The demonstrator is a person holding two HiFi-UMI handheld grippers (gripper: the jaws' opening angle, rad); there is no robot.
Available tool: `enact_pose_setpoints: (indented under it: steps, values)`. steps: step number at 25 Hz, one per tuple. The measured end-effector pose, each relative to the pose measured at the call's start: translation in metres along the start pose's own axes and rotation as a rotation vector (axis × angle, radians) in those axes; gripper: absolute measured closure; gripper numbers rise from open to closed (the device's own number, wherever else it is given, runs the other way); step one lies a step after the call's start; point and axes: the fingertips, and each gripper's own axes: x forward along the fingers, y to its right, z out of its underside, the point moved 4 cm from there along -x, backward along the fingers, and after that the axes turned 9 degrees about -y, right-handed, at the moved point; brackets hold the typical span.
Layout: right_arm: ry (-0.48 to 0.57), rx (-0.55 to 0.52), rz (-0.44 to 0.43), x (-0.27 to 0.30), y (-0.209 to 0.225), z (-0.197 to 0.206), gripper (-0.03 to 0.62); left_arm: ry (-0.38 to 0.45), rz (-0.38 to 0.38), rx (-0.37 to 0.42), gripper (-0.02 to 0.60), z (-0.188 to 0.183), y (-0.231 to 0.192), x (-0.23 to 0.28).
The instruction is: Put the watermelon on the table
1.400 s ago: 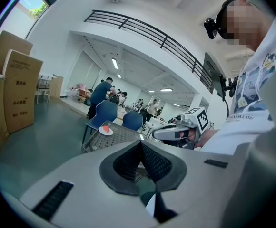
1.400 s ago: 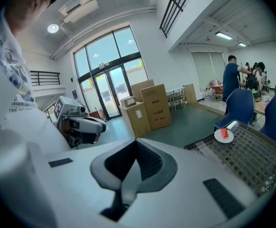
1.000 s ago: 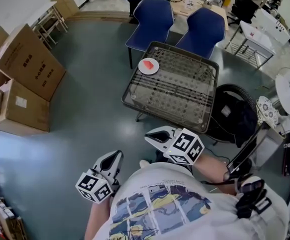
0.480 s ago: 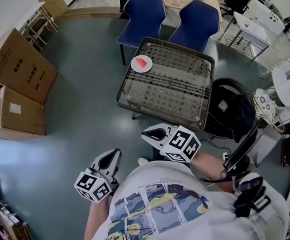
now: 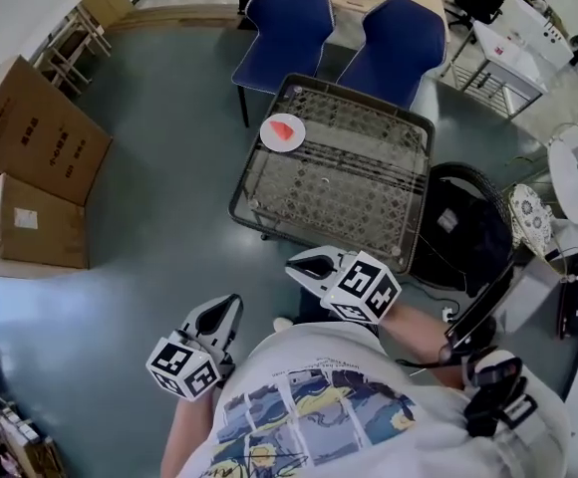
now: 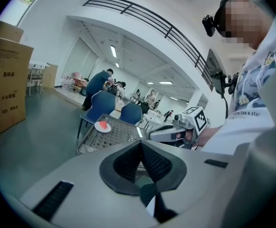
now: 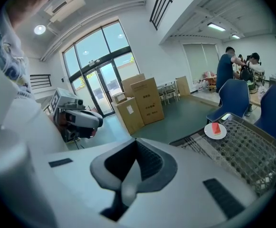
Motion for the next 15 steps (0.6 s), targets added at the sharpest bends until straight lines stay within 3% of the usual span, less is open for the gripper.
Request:
enact_pose_setpoints:
  steps: [15]
  values:
    - [-0.052, 0.059, 0.013, 0.014, 0.179, -0.018, 0.585, -0.034, -0.104, -0.008, 0.572, -0.081, -0.037, 0.078]
